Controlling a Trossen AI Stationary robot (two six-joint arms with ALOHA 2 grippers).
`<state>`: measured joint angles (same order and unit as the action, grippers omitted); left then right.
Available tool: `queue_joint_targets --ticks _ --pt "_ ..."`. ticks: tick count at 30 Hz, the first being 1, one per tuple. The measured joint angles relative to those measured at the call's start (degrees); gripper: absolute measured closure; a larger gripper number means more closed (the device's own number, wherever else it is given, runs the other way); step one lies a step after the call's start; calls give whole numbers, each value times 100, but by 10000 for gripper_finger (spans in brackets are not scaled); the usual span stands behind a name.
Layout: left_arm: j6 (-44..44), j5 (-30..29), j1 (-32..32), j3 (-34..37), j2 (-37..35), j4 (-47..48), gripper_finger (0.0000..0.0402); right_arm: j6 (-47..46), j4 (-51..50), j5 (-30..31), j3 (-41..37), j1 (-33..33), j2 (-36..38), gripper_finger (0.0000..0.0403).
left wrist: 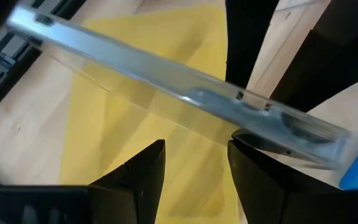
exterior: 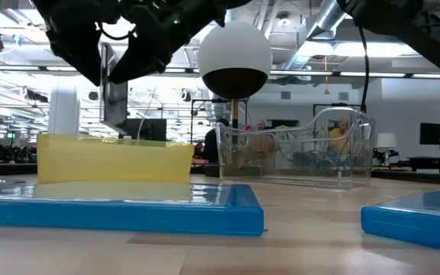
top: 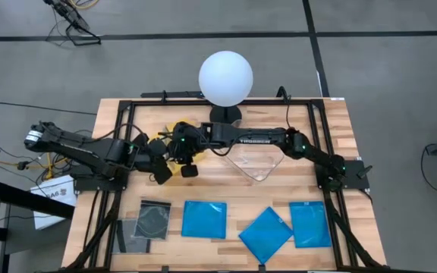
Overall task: Pick & place jewel cases by type
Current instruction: Put the right black CD case into the yellow bin
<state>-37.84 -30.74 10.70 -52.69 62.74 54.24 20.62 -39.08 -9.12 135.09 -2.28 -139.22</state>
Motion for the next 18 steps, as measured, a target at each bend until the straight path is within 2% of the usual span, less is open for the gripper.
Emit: queue_joint_targets --ticks 9,18 --pt "527 -106 7 -9 -2 -169 228 222 -62 8 -22 13 149 328" --pt "-140 -256 15 11 22 -206 228 1083 -35 -324 -22 -7 151 328"
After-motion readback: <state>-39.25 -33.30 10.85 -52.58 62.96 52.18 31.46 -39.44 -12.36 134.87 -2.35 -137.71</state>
